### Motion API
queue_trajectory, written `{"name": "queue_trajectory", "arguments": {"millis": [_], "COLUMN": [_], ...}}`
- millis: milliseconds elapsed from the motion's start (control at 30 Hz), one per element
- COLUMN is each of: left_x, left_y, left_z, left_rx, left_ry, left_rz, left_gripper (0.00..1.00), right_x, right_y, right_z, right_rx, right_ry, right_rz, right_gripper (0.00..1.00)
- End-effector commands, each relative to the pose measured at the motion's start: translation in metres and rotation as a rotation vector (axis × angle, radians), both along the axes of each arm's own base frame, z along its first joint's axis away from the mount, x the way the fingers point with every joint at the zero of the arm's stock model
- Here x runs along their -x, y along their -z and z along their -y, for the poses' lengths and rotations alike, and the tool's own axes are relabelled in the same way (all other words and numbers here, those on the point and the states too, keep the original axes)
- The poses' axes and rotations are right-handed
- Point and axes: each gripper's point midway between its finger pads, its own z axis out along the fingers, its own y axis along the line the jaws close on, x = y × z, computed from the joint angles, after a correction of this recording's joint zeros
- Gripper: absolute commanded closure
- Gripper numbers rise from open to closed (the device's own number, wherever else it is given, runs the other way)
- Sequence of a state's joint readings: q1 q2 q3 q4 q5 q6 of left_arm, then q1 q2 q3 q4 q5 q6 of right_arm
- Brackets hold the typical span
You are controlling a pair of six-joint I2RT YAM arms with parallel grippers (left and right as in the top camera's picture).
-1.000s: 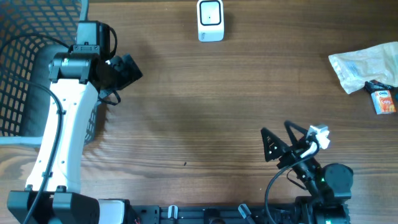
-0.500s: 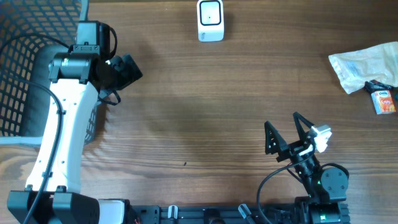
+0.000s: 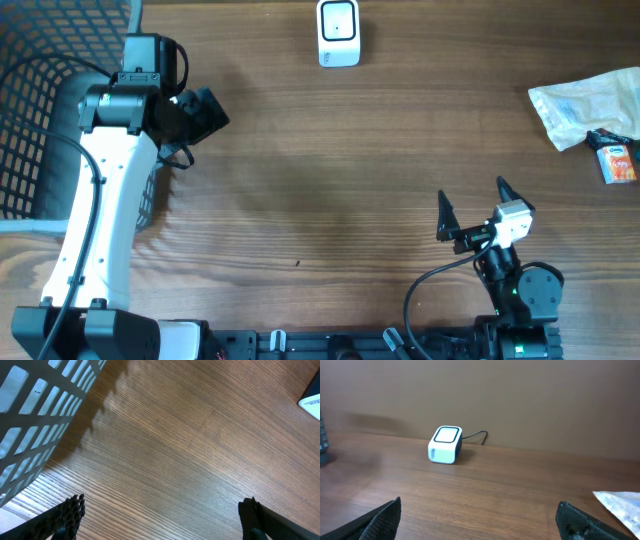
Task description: Scan the item barcode
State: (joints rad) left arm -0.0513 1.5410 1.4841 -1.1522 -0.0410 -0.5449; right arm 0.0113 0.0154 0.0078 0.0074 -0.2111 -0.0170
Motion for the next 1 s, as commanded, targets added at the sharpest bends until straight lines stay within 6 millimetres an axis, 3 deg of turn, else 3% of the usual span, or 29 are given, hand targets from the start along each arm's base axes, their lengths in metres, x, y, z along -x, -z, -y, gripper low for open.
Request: {"name": "queue_trajectory", "arguments": {"millis": [0,567,967], "left_x": [-0.001,0.0,-0.001], "left_y": [0.001,0.001,0.001], "left_z": [-0.004,-0.004,-0.004], "left_rx": [-0.011,-0.011,-0.011], "left_ry": [-0.022,-0.022,-0.022], "left_rz": [-0.003,-0.002,-0.003], "left_gripper": [0.0,0.0,0.0], "right_x": [0.0,-0.003,-0.002], "right_y": [-0.002,0.001,-0.001], "right_z": [0.004,0.021,0.019], "right_rx": [0.0,-0.028,-0.02], "right_ry": [0.024,0.12,0.111], "right_rz": [0.011,-0.004,0.003], "right_gripper": [0.0,0.0,0.0]}}
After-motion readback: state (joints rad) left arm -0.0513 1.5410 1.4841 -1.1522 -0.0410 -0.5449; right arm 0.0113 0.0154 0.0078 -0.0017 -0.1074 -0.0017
